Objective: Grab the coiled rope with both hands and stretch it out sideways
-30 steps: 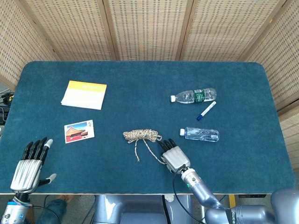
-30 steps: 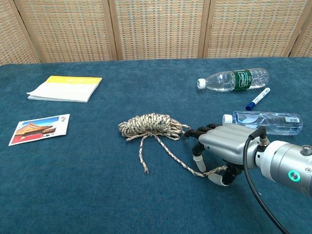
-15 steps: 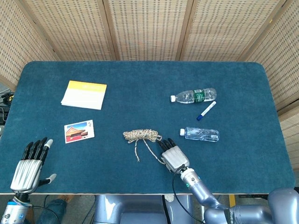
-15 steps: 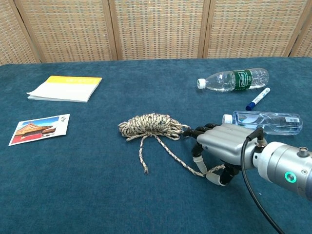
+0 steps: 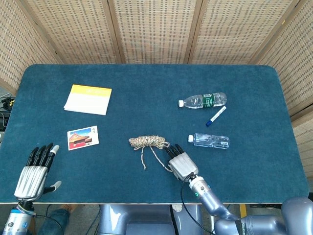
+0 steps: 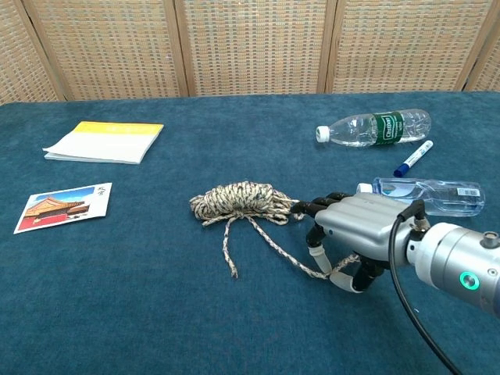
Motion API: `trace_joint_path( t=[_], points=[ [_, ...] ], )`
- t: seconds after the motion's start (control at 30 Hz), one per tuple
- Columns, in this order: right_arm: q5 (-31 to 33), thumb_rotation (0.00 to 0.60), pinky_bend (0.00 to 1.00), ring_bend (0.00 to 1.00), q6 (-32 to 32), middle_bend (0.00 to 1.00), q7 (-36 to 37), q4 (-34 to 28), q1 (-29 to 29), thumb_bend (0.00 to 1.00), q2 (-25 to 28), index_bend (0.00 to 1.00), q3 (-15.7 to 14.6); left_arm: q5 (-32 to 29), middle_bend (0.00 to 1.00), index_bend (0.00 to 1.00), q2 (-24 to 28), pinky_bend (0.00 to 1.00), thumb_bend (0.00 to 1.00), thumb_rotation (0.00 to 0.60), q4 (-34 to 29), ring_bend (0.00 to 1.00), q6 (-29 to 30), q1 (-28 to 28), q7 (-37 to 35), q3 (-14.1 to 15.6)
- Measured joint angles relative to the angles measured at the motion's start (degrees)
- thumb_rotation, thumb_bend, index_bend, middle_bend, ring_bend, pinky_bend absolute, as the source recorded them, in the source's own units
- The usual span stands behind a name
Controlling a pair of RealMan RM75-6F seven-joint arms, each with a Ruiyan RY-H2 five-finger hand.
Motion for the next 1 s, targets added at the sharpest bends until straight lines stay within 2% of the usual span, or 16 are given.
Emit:
trace_joint_path(
  t=[0.1, 0.3, 0.37, 0.47, 0.7, 1.0],
  points=[
    [-0.4, 0.600, 0.00, 0.00, 0.4, 0.00, -0.7, -0.1, 0.1, 0.42, 0.3, 0.59, 0.0, 1.6, 0.00, 0.03, -0.8, 0.00, 0.05, 0.600, 1.3, 0.00, -0.9, -1.6, 0.7, -0.6],
    [-0.4, 0.600, 0.00, 0.00, 1.3, 0.00, -2.9, -0.7, 0.3, 0.42, 0.9, 0.59, -0.1, 7.2, 0.00, 0.26, -3.5, 0.00, 0.10, 0.600, 5.1, 0.00, -7.8, -9.1, 7.1, -2.4],
    [0.0, 0.600, 0.00, 0.00, 1.2, 0.00, -3.2, -0.8, 0.4, 0.42, 0.9, 0.59, -0.1, 9.0, 0.00, 0.33, -4.7, 0.00, 0.12, 0.600, 6.8, 0.00, -10.5, -12.1, 7.6, -3.0],
    [0.6, 0.600, 0.00, 0.00, 1.0, 0.00, -3.7, -0.7, 0.5, 0.42, 0.8, 0.59, 0.0, 10.8, 0.00, 0.40, -7.1, 0.00, 0.15, 0.600, 9.9, 0.00, -14.7, -16.8, 7.0, -4.0],
    [1.3, 0.600, 0.00, 0.00, 0.7, 0.00, -4.8, 0.5, 1.3, 0.42, 0.5, 0.59, 0.3, 13.7, 0.00, 0.43, -13.6, 0.00, 0.20, 0.600, 19.3, 0.00, -21.2, -25.8, 1.8, -5.5],
    [1.3, 0.600, 0.00, 0.00, 0.5, 0.00, -5.2, 2.0, 2.0, 0.42, 0.8, 0.59, 0.9, 15.1, 0.00, 0.45, -19.1, 0.00, 0.22, 0.600, 26.3, 0.00, -23.4, -31.1, 1.2, -5.2]
  ],
)
